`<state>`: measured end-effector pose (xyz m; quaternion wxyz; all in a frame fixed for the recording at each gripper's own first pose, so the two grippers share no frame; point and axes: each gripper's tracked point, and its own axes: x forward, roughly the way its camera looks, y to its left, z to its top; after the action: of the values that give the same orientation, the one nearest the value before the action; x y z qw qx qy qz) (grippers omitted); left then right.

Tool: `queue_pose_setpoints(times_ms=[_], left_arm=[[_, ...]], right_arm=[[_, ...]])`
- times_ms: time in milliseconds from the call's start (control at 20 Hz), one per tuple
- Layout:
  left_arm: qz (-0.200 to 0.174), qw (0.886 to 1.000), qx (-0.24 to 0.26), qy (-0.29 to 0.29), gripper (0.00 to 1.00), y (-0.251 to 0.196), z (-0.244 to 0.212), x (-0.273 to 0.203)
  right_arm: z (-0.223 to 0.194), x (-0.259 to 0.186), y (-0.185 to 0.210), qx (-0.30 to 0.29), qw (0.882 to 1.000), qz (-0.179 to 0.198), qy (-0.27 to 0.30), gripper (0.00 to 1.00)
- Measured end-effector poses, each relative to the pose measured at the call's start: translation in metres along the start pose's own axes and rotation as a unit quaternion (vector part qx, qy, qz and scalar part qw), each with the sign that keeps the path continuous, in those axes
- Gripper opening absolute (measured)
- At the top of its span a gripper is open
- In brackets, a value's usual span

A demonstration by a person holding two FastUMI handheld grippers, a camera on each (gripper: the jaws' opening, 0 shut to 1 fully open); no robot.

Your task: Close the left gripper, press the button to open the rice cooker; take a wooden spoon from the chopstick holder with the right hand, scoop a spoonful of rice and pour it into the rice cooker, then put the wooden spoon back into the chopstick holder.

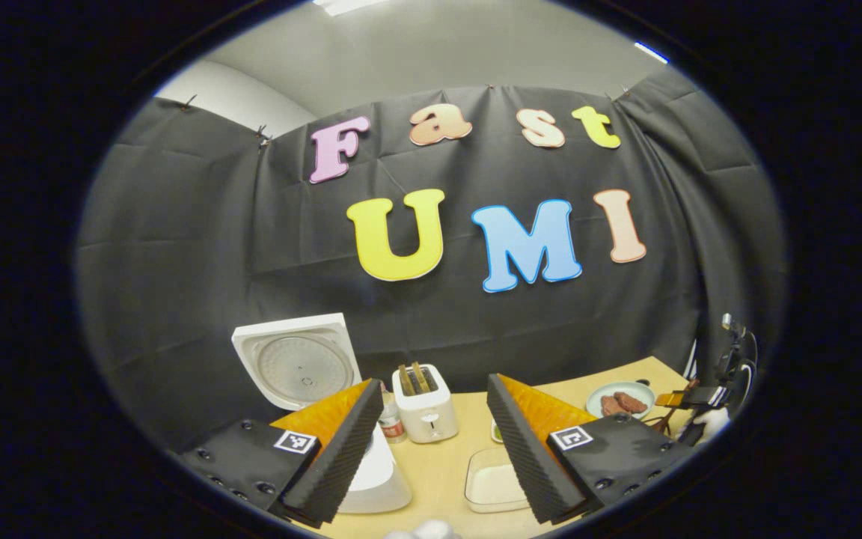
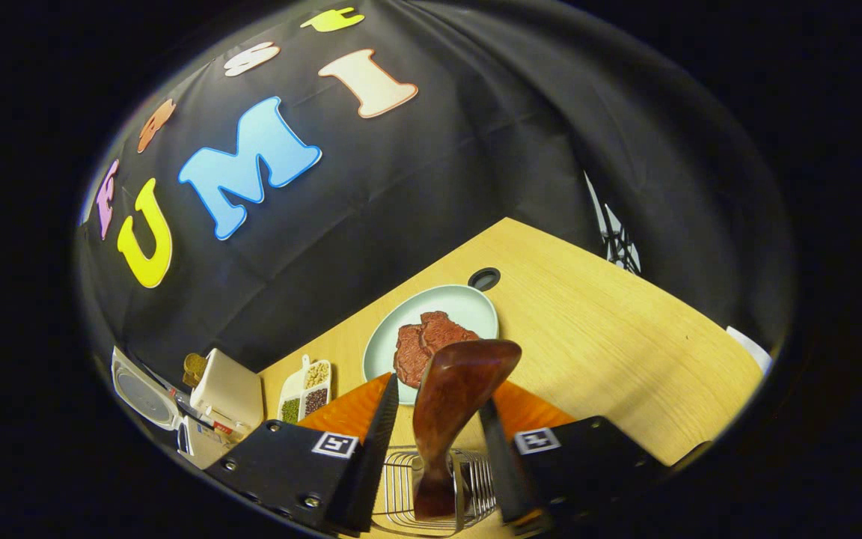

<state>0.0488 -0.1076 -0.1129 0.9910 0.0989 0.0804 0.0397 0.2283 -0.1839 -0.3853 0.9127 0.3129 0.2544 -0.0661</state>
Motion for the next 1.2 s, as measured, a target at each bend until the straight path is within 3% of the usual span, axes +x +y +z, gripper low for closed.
queue_pose_setpoints(times_ms=[50,100,450,650,900,1050,1200], left_arm=[[-0.001,1.000,0.001,0.004,0.98,0.002,-0.003,0.002],[0.000,1.000,0.001,0.005,0.99,0.004,-0.005,0.003],[0.001,1.000,-0.008,0.014,0.98,0.018,-0.012,0.009],[-0.011,1.000,-0.008,0.007,0.99,0.025,-0.010,0.010],[-0.009,1.000,-0.017,0.000,0.97,0.052,-0.010,0.007],[-0.007,1.000,-0.024,-0.008,0.98,0.071,-0.008,0.003],[0.003,0.999,-0.030,-0.016,0.99,0.093,-0.008,-0.003]], right_arm=[[0.005,0.000,-0.003,0.005,1.000,-0.009,-0.005,0.46],[0.001,0.002,0.002,0.004,1.000,0.002,-0.002,0.22],[0.004,-0.004,-0.001,-0.017,1.000,-0.021,0.000,0.18],[0.018,-0.017,0.016,-0.078,0.996,-0.028,-0.023,0.18],[0.067,-0.045,0.058,-0.117,0.990,-0.029,-0.073,0.18],[0.095,-0.064,0.095,-0.165,0.981,-0.024,-0.104,0.18],[0.105,-0.083,0.152,-0.205,0.972,0.004,-0.118,0.18]])
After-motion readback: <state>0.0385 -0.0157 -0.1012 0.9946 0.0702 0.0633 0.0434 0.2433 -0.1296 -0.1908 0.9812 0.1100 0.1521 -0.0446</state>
